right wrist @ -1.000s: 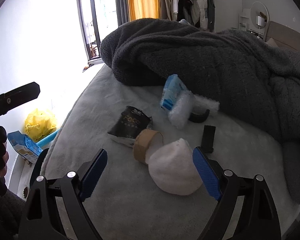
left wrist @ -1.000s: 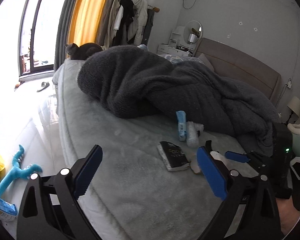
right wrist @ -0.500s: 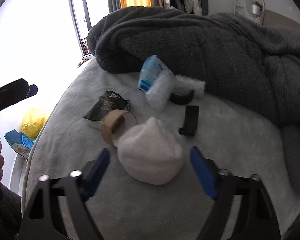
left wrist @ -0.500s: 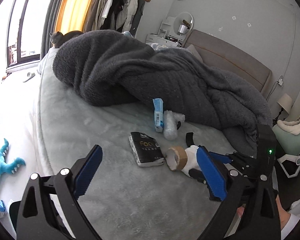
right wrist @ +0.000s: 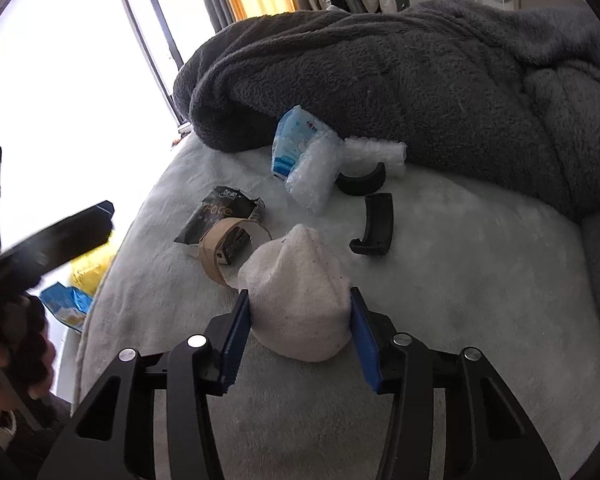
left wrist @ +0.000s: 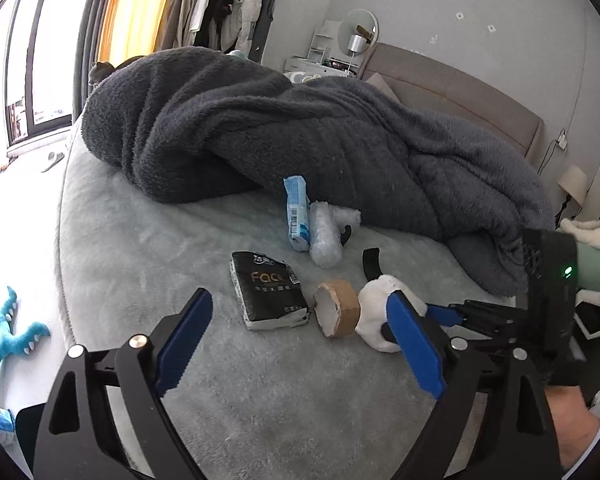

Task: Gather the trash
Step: 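Grasp another white tissue ball with the right tool, then grasp the second cardboard tube with the left tool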

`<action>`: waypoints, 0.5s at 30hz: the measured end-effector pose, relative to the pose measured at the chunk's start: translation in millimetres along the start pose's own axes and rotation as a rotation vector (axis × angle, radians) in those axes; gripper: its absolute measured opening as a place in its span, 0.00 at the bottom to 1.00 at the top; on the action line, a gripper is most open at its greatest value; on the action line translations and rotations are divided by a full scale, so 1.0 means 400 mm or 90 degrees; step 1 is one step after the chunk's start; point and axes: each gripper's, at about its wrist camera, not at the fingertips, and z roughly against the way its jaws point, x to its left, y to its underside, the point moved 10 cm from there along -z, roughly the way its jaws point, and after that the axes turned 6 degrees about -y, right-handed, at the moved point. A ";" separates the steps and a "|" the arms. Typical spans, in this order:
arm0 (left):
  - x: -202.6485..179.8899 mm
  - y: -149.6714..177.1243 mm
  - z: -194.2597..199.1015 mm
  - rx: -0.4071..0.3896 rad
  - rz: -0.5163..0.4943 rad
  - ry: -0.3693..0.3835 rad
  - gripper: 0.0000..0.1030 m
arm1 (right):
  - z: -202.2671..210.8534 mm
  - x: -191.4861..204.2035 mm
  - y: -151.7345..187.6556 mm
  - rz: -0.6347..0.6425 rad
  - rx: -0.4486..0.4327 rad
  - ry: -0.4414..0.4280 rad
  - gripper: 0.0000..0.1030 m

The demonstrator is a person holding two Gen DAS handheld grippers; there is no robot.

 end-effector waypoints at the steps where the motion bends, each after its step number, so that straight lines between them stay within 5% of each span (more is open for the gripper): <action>1: -0.004 0.001 -0.006 0.001 -0.002 -0.002 0.87 | 0.006 -0.003 -0.001 -0.007 -0.005 -0.004 0.47; 15: -0.073 0.033 -0.073 0.012 -0.039 -0.018 0.72 | 0.080 -0.050 -0.015 -0.068 -0.057 -0.025 0.47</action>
